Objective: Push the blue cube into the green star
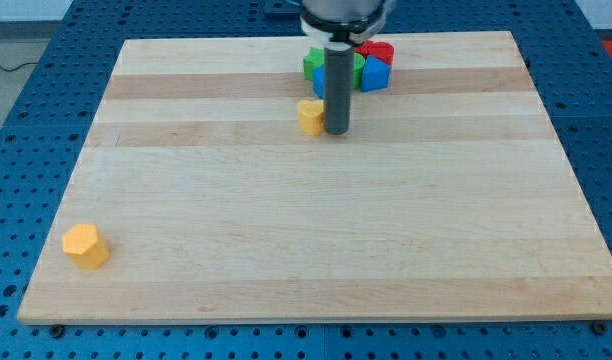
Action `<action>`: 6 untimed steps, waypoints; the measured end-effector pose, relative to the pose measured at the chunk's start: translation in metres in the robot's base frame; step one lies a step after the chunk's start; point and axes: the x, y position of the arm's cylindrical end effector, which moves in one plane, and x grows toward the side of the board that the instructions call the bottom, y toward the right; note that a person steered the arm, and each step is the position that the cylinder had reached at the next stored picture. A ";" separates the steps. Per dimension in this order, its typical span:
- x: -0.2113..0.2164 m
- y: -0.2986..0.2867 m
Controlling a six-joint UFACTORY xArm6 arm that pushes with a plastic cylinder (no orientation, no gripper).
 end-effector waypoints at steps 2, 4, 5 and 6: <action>-0.065 0.002; 0.017 -0.088; -0.005 -0.091; -0.055 -0.092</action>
